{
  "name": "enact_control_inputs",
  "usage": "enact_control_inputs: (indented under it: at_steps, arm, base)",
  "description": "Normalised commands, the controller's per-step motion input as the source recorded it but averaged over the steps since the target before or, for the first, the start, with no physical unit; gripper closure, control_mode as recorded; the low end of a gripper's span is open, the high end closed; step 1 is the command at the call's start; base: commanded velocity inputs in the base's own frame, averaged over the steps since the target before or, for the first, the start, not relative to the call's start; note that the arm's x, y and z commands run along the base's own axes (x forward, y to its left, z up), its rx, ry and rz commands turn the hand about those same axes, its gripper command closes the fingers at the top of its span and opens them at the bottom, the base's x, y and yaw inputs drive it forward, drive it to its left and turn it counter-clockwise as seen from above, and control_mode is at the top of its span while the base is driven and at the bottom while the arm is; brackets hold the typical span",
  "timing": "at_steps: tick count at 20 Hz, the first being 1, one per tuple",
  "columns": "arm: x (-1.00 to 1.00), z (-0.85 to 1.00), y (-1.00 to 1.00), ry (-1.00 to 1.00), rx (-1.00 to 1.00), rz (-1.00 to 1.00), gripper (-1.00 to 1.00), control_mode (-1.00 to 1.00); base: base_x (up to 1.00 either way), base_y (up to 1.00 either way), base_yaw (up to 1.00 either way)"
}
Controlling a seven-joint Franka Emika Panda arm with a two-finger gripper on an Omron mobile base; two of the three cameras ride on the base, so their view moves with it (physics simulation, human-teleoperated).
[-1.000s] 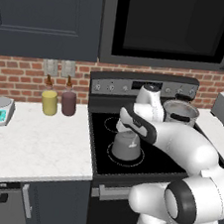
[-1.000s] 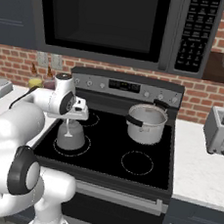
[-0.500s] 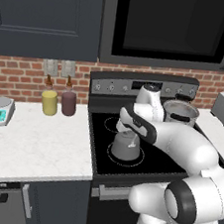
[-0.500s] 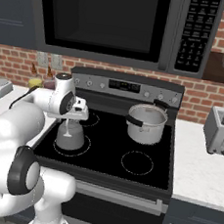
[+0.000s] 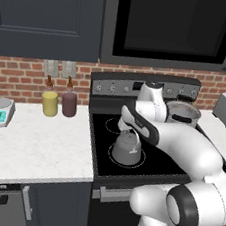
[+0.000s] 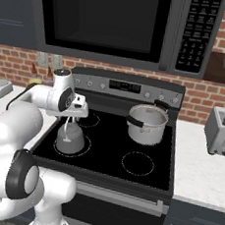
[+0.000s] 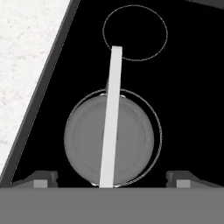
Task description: Pick the kettle from the counter and place it on a stove burner. Then turn the burner on.
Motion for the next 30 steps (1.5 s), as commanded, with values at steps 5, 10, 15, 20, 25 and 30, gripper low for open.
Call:
enact_control_inputs:
  at_steps: [5,10,15,20,25,30]
  arm:
    - [-0.04,0.52,0.00,0.00,0.00,0.00,-1.00,-1.00]
    - [0.00,0.67,0.00,-0.02,0.00,0.00,-1.00,-1.00]
    - [0.00,0.51,0.11,-0.06,0.00,0.00,-1.00,-1.00]
    - [0.00,-0.17,0.39,-0.22,0.09,0.00,-1.00,-1.00]
    - [0.00,0.00,0.22,-0.33,0.09,-0.01,-1.00,-1.00]
    - [0.04,0.39,0.02,-0.14,0.00,-0.02,-1.00,-1.00]
  base:
    - [0.00,0.00,0.00]
    - [0.00,0.00,0.00]
    - [0.00,0.00,0.00]
    - [0.00,0.00,0.00]
    - [0.00,0.00,0.00]
    - [0.00,0.00,0.00]
